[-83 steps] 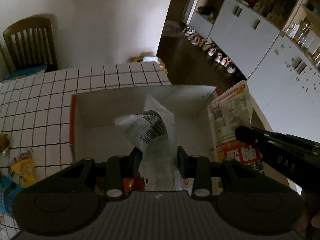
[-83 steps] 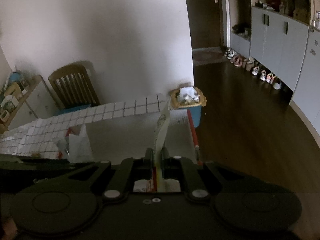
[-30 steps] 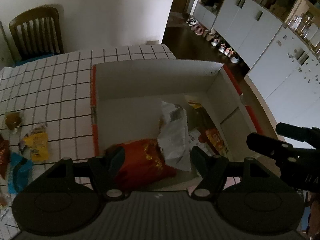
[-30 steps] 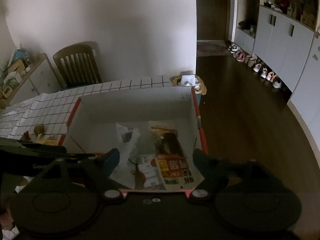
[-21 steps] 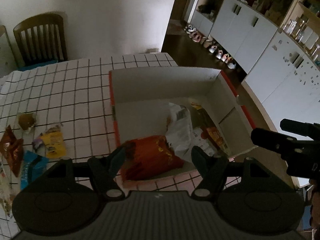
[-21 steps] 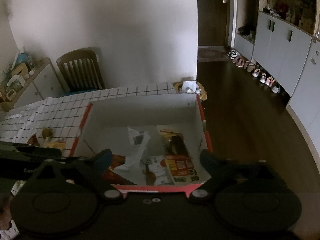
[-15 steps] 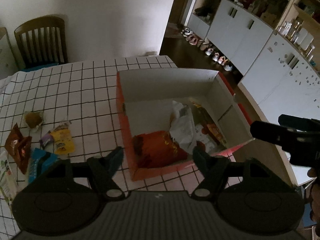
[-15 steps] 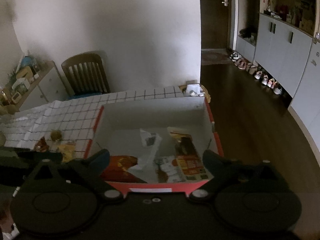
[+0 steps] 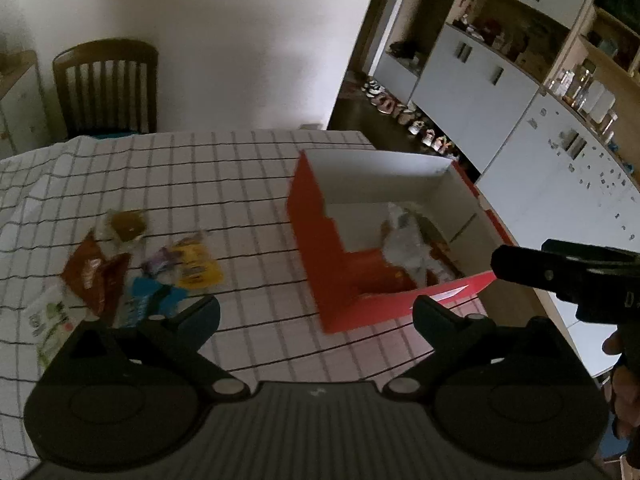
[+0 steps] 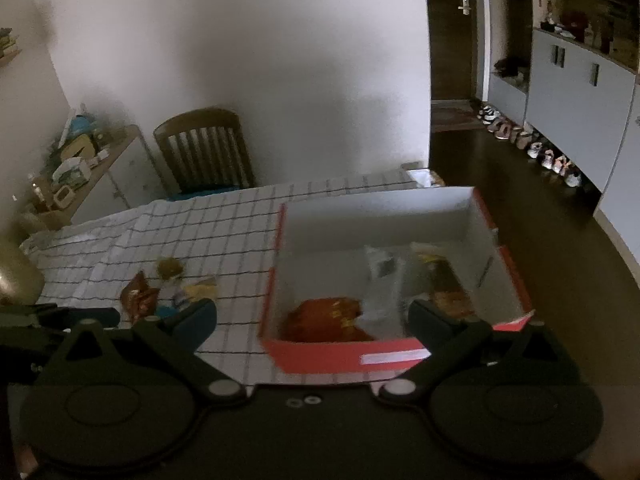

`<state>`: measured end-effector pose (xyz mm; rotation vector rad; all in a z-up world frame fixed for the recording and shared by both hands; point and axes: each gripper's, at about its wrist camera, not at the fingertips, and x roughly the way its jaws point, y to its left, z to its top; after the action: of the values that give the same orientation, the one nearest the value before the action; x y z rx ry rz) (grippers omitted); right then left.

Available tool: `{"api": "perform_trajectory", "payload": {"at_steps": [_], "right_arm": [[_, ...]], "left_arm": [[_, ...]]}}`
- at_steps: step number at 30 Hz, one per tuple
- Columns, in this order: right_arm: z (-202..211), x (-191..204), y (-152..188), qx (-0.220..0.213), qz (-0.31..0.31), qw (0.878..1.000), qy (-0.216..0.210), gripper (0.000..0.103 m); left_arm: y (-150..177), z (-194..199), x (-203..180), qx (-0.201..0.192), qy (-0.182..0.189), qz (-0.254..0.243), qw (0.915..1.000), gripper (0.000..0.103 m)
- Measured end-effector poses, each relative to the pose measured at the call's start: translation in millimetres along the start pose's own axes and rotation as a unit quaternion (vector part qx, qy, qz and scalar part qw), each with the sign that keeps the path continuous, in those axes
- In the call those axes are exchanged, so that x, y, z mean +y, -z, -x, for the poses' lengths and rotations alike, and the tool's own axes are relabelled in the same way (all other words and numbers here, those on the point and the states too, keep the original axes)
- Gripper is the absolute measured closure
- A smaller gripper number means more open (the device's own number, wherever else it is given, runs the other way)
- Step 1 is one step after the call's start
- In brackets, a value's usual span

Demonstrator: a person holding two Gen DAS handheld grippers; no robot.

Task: Organize snacks
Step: 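Drop both packets into the box and withdraw both grippers, then grasp the white-green bamboo-shoot packet with the left gripper while the right grasps the blue packet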

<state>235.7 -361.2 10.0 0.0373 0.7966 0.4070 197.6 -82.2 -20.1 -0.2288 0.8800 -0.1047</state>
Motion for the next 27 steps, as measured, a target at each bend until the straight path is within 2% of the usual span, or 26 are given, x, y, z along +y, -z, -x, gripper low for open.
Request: {"api": "perform_trajectory", "payload": {"at_steps": [4,10,17,22,27], "right_arm": [[-3.1,28.0,7.5,0.006,0.001,1.0,-0.004,0.0],[-14.4,68.6,17.4,0.017,0.0,1.0,-0.006,0.0],[-34.6,114.9,26.0,0.033,0.006,0.999,-0.011,0.0],[-53.3,142.2,27.6,0.046,0.008,0.999,-0.016,0.001],[-75.7,164.3,27.5,0.062,0.008,0.998,-0.021,0.001]], "left_arm": [[8.0,14.1,31.4,-0.001,-0.01,0.01,0.9999,0.0],[14.4,28.3,83.3,0.003,-0.049,0.033,0.9982,0.0],[24.4,30.9,137.1,0.014,-0.067,0.06,0.9959,0.0],[29.3,30.7,171.8,0.016,-0.097,0.094,0.9907,0.0],[31.5,22.2,204.5,0.034,-0.099,0.147,0.9836,0.0]]}}
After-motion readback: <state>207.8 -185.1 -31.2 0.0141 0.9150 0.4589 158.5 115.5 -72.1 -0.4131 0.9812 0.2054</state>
